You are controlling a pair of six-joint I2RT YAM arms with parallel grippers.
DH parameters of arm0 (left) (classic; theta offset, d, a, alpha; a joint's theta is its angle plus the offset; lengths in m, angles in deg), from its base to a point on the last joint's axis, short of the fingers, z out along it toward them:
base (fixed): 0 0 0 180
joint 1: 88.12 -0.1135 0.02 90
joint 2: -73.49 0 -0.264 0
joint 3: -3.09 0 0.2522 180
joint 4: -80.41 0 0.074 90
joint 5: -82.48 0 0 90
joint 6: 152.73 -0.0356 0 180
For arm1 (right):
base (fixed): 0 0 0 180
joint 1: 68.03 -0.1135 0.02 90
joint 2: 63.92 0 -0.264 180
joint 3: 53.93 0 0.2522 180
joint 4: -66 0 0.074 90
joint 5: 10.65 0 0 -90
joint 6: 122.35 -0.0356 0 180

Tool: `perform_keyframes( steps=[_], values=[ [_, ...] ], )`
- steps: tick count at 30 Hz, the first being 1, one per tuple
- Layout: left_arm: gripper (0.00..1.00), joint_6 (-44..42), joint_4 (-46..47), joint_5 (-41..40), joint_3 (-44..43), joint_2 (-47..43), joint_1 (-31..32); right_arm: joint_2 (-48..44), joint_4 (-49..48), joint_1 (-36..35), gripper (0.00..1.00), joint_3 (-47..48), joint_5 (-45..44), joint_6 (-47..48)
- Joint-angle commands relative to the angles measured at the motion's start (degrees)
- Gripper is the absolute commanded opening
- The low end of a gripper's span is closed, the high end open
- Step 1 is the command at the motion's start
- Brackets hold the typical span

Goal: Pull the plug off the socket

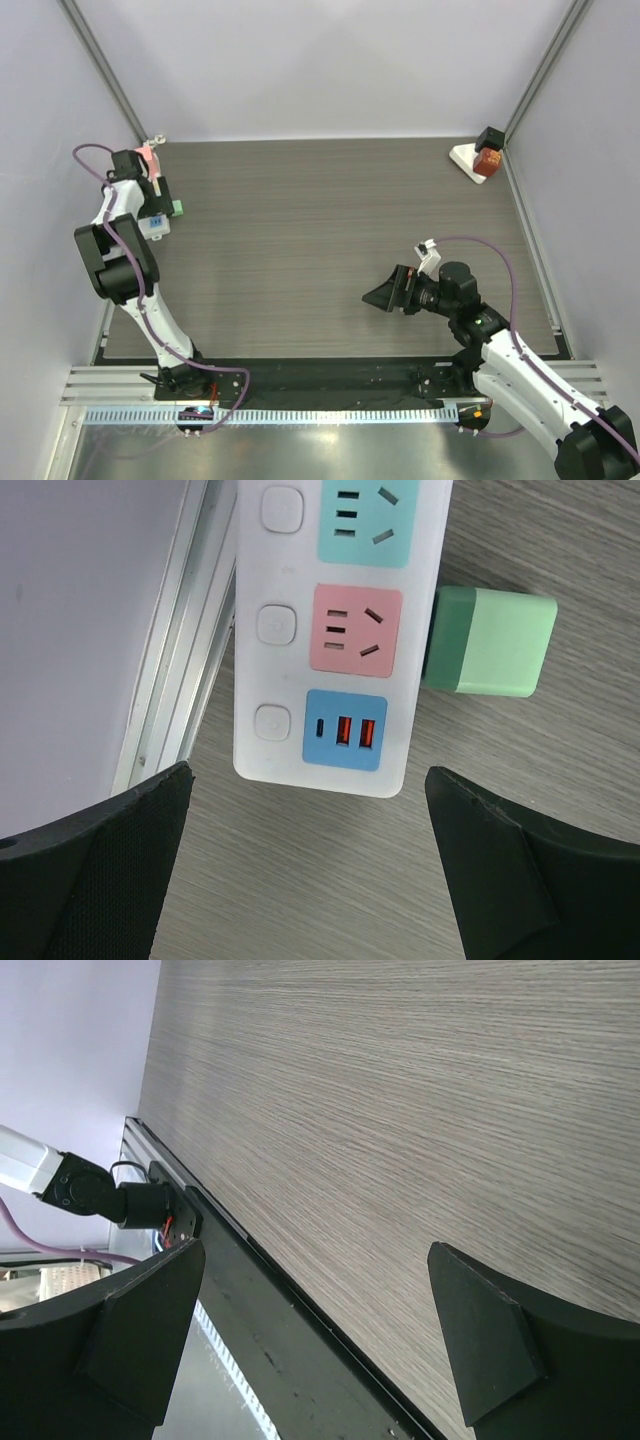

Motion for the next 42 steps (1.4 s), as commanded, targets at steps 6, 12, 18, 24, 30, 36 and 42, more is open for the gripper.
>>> perform_keyframes(
  steps=[6, 12, 18, 24, 30, 36, 42],
  values=[
    [1.0, -4.16, -2.24, 1.04, -6.51, 5.32, -0.05, -1.57, 0.18, -0.04, 1.0, 4.33, 1.48, -0.12],
    [1.0, -5.21, -3.29, 2.8, -8.79, 8.31, -0.05, -2.28, 1.06, -0.04, 1.0, 4.59, 1.04, 0.06],
    [1.0, -5.39, -3.91, 2.88, -10.64, 10.6, -0.05, -0.08, 0.88, -0.04, 1.0, 5.03, 0.95, 0.76],
    [0.97, -3.81, -4.18, 3.59, -11.87, 11.66, -0.14, 0.62, 0.27, -0.04, 1.0, 4.86, 0.6, 0.67],
    [0.72, -1.26, -5.05, 4.11, -10.82, 11.57, -0.05, 0.62, 0.36, -0.12, 1.0, 4.86, 0.07, 0.15],
    [0.48, 2.16, -4.79, 3.42, -6.69, 8.94, 0.04, 1.06, 0.71, -0.12, 1.0, 4.77, -0.98, -1.26],
    [0.29, 7.0, -7.6, 1.66, -1.95, 5.68, 0.74, 5.1, 0.71, -0.12, 1.0, 5.47, -1.69, -0.38]
  ],
)
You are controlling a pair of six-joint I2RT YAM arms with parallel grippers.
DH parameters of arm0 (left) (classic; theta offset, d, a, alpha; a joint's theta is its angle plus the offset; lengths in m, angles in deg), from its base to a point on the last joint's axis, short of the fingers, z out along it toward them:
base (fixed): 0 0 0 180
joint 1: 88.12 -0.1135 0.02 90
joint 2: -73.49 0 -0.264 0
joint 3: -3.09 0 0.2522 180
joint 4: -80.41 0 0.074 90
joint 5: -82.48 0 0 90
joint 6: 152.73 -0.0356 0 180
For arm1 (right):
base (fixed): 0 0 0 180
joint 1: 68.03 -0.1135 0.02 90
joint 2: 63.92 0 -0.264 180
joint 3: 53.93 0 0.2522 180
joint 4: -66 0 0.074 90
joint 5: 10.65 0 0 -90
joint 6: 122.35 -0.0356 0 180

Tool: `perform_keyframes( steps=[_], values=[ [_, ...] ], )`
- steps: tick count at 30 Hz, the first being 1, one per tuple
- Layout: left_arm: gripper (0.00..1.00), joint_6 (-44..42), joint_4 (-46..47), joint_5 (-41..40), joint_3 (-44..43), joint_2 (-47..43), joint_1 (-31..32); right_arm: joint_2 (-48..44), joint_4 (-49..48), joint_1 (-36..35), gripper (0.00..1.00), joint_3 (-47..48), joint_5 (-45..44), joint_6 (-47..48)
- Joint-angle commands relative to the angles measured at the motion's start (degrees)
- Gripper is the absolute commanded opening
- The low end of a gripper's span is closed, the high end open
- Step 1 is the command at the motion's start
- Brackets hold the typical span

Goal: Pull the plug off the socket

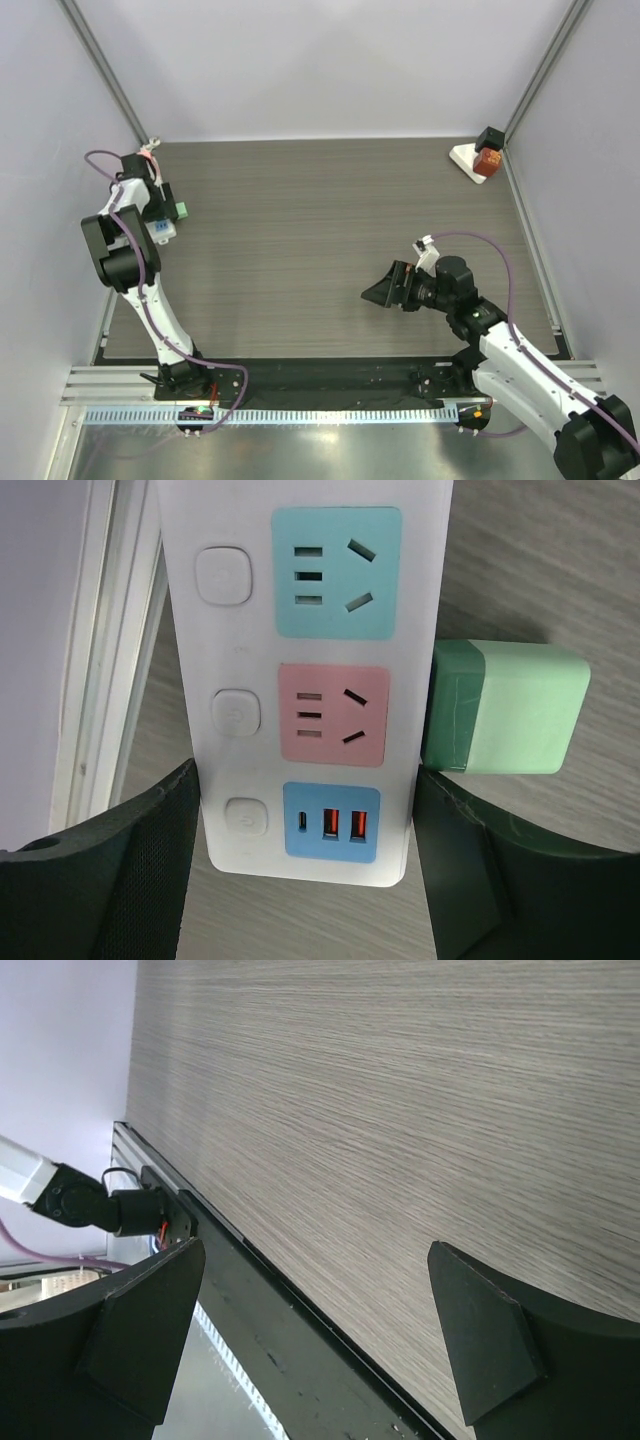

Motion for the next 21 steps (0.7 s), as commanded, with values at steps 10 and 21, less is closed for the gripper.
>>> perform_keyframes(
  steps=[10, 21],
  values=[
    [0.0, 11.42, -5.2, -0.73, 14.94, -9.48, 2.58, 7.84, -6.8, -0.12, 0.98, 3.64, -3.52, -0.36],
    [0.0, 19.33, -5.2, 4.62, 24.25, -18.96, 14.54, 20.84, -14.9, -1.88, 0.96, 8.64, -2.72, -0.54]
  ],
)
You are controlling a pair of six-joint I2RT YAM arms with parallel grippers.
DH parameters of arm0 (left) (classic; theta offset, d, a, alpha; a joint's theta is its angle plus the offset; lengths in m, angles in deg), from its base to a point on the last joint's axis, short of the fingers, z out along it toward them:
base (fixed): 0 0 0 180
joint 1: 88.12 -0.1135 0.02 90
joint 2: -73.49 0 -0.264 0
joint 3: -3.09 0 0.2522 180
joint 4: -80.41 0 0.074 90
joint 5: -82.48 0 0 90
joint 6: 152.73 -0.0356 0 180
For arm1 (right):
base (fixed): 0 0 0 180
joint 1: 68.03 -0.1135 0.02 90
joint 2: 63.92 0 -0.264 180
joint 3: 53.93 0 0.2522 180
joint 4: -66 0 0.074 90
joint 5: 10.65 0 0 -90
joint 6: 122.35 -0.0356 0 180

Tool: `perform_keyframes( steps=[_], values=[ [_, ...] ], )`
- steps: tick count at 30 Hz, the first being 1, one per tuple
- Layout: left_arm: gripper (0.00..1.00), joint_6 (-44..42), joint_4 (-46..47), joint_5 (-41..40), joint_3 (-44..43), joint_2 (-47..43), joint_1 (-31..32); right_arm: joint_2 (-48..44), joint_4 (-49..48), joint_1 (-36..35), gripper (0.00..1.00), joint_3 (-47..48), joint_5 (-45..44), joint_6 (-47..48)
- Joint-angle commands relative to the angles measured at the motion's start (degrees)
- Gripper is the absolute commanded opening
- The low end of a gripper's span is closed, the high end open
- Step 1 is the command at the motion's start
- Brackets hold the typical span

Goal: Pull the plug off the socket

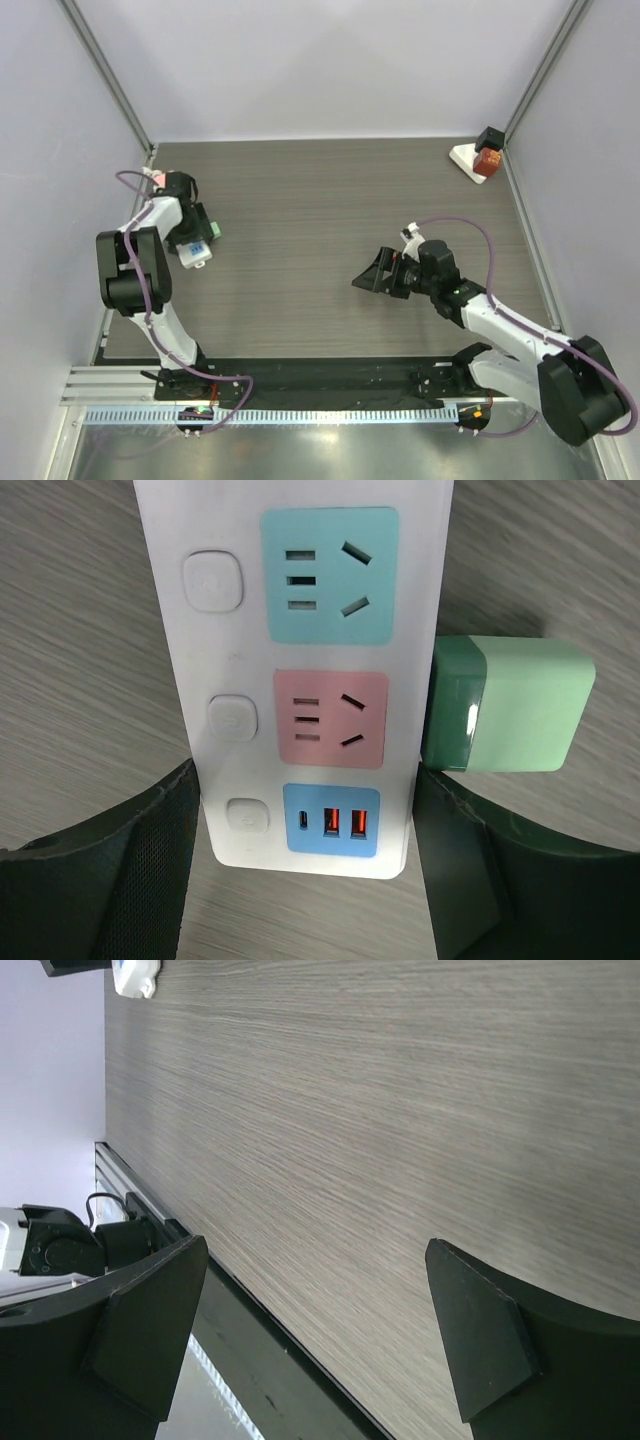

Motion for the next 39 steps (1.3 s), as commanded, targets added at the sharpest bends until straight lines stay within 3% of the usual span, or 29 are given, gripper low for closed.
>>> perform_keyframes(
  steps=[1, 9, 16, 18, 19, 22, 23, 25, 26, 29, 35, 39],
  values=[
    [0.0, 3.47, -2.73, 9.83, 3.79, -3.5, 2.11, 4.08, -6.57, -1.62, 0.96, 4.47, -0.38, -0.1],
    [0.0, 7.34, -0.8, 13.36, 13.63, -10.26, 5.97, 15.33, -9.3, -5.57, 0.95, 13.16, -1.44, 0.43],
    [0.0, 10.06, -2.46, 4.75, 16.1, -10.89, 19.13, 26.94, -11.33, -9.71, 0.95, 23.19, -1.44, -0.62],
    [0.05, 10.85, -3.43, 2.13, 16.71, -10.62, 20.99, 28.88, -11.24, -10.15, 0.95, 25.82, -1.27, -0.54],
    [0.08, 11.2, -3.61, 1.41, 16.89, -10.79, 22.13, 30.62, -11.15, -10.24, 0.95, 26.62, -1.35, -0.19],
    [0.36, 12.52, -5.36, 1.31, 16.8, -12.46, 22.58, 32.66, -10.45, -10.24, 0.95, 28.82, -2.14, 0.86],
    [0.54, 12.53, -5.63, 1.32, 16.89, -13.16, 22.58, 33.19, -10.36, -10.24, 0.95, 29.26, -2.4, 1.13],
    [0.68, 12.61, -6.5, 1.05, 16.8, -15.53, 22.67, 34.07, -10.45, -10.24, 0.95, 30.31, -2.85, 2.1],
    [0.8, 12.53, -7.55, 0.79, 16.28, -16.24, 22.59, 35.29, -10.53, -10.32, 0.95, 30.75, -2.93, 2.36],
    [0.94, 12.44, -10.28, 0.79, 14.52, -19.23, 22.59, 37.05, -11.67, -10.24, 0.95, 31.37, -2.93, 2.98],
    [1.0, 14.11, -11.25, 4.22, 12.06, -25.03, 22.58, 37.85, -13.96, -10.24, 0.95, 29.0, -4.25, 4.73],
    [1.0, 12.62, -9.94, 0.1, 7.94, -22.94, 22.32, 37.76, -16.32, -10.24, 0.96, 26.55, -4.69, 5.26]
  ],
)
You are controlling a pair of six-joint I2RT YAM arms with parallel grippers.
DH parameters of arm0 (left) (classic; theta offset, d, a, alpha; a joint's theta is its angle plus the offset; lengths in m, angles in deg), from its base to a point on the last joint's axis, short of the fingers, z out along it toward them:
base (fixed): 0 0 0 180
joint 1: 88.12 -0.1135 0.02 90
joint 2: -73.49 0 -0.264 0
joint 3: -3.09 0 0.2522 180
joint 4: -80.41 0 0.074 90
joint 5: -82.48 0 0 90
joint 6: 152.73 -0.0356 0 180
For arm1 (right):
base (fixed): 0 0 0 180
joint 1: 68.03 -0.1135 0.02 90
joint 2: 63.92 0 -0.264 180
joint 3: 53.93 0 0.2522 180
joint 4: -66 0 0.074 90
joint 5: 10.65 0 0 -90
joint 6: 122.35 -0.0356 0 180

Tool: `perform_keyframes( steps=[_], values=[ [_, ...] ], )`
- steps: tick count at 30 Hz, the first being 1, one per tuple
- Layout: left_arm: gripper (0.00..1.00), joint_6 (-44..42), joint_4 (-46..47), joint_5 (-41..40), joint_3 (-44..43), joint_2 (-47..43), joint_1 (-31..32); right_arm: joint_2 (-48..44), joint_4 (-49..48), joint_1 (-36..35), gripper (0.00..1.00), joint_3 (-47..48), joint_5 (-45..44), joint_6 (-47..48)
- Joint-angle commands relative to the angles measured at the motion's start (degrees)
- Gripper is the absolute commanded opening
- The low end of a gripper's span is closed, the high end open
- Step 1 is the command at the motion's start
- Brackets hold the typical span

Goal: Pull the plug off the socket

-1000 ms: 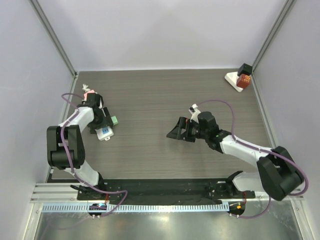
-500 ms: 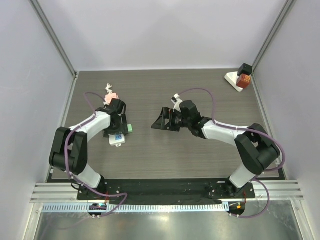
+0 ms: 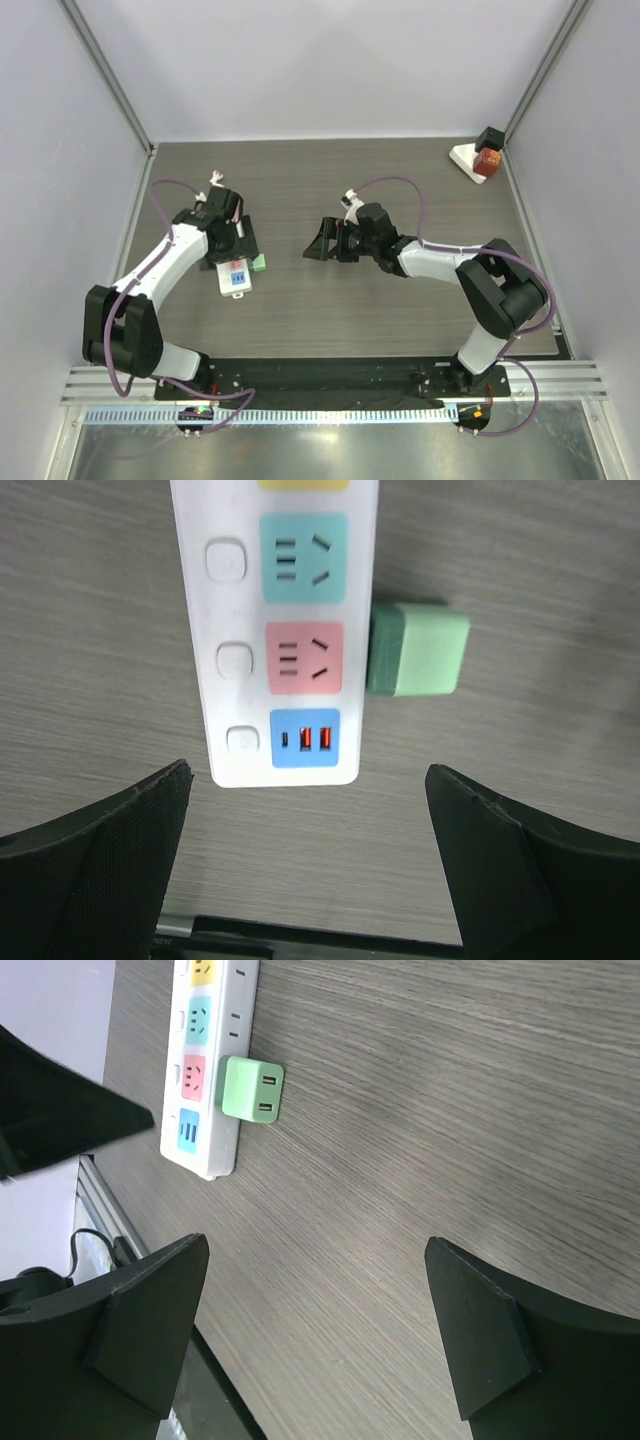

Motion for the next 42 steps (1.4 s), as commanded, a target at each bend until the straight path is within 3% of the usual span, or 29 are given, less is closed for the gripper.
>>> perform_keyframes(
  steps=[1, 10, 19, 26, 33, 38, 42],
  values=[
    [1.0, -0.37, 0.6, -2.32, -5.66, 2.09, -1.26, -0.38, -6.3, -0.03, 0.96, -2.11, -1.22, 2.05],
    [1.0, -3.26, 5.7, 2.43, -15.16, 16.06, -7.16, 1.73, -12.46, -0.12, 0.96, -4.32, 3.53, 0.11],
    [1.0, -5.73, 9.47, 0.85, -12.45, 19.51, -7.33, 1.99, -13.24, -0.12, 0.96, -4.58, 4.66, -0.14],
    [0.95, -5.99, 10.27, 4.71, -13.94, 23.63, -7.33, 5.68, -14.22, -0.2, 0.96, -3.44, 5.72, -1.72],
    [0.89, -6.34, 9.92, 3.48, -14.03, 25.22, -7.51, 9.99, -12.39, -2.14, 0.95, 2.34, 5.46, -3.31],
    [0.99, -6.61, 9.74, 0.15, -11.4, 20.22, -7.51, 8.94, -7.02, -2.14, 0.95, 6.93, 4.23, -2.61],
    [1.0, -7.92, 9.83, -1.44, -9.81, 16.79, -7.51, 9.55, -7.63, -2.4, 0.95, 8.69, 5.19, -1.91]
  ],
)
